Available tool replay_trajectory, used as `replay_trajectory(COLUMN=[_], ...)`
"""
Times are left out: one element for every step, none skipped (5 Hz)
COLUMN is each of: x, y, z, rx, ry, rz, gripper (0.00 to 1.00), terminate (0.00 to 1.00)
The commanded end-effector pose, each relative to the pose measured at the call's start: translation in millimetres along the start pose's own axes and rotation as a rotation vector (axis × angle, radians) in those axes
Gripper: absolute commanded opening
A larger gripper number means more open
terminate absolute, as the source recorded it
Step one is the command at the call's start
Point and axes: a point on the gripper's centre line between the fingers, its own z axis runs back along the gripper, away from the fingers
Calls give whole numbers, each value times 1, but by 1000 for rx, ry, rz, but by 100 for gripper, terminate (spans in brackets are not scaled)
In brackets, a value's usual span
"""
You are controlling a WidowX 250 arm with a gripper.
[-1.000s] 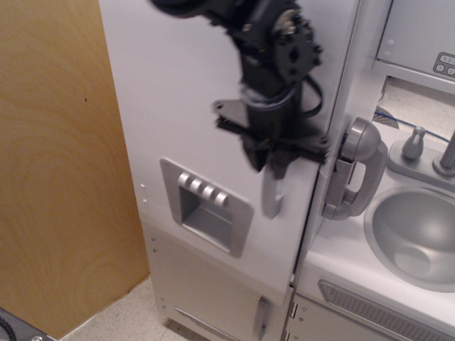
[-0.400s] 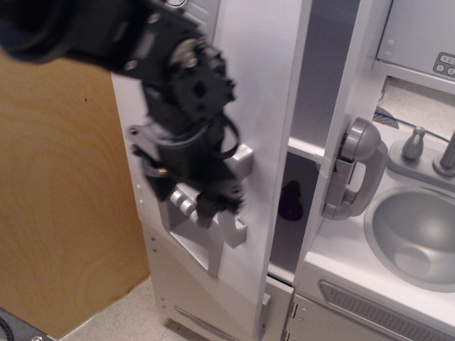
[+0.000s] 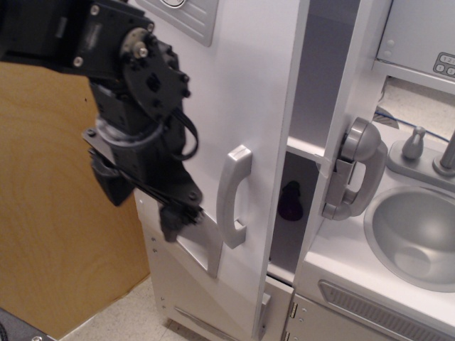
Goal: Open fridge
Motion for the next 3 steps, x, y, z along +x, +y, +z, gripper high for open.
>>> replay_trajectory(x=[37,45,48], y=[-52,-85,-111], z=[4,5,1], rx=[-69,-91,-106], ry=[-4,-8,1], rz=[-39,-72,-89], gripper=[100,100,100], terminate=[0,0,0])
